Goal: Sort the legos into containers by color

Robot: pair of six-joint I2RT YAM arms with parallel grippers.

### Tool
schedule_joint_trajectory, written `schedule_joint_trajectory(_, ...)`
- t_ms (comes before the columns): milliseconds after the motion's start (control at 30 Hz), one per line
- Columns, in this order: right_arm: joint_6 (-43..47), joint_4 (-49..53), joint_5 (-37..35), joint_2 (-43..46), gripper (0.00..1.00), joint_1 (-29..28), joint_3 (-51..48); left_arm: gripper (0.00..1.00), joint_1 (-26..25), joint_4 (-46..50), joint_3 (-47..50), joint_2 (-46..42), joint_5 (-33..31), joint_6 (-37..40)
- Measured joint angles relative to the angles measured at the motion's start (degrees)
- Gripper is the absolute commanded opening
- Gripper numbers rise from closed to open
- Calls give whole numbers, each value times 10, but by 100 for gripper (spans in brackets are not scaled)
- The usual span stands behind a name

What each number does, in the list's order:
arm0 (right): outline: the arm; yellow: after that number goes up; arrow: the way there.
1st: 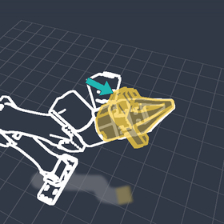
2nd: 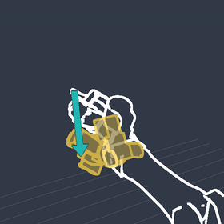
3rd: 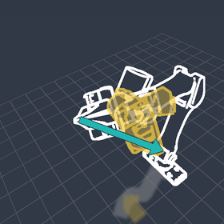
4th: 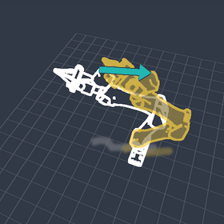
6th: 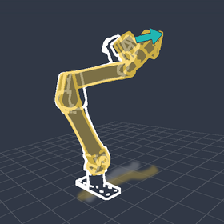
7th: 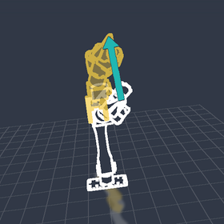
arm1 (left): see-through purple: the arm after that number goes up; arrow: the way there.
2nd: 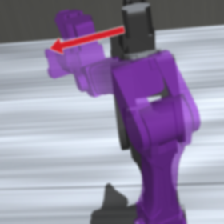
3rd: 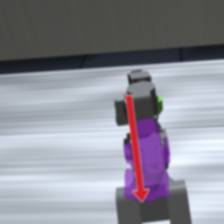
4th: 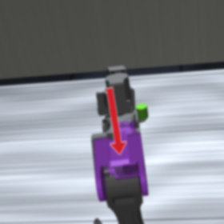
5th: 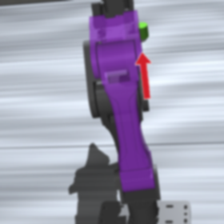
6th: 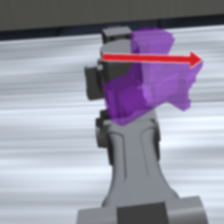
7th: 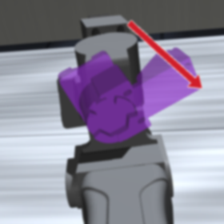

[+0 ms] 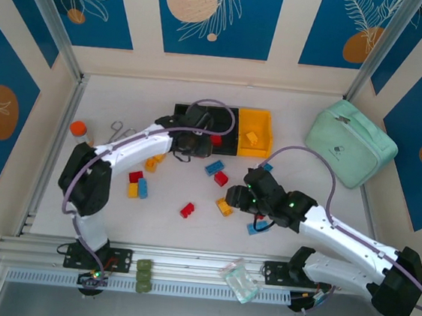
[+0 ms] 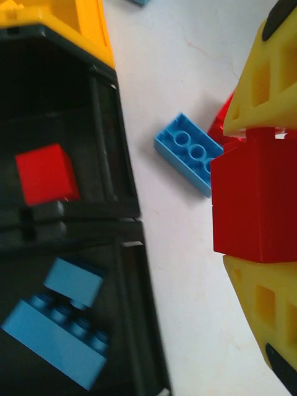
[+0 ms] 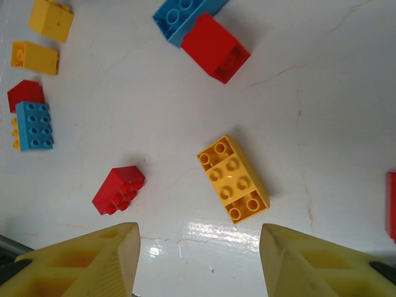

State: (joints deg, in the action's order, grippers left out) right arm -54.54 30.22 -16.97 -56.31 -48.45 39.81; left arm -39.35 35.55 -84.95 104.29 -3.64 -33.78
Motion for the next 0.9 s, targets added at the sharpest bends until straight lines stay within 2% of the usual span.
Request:
schedule_joint_trajectory(433,-15,28,0,45,54,23,-15,42,-3,55,-253,189,17,33)
schedule_joint_trajectory(900,-23,57,-7,75,54,32,-21,46,-3,82,-370,298,21,40)
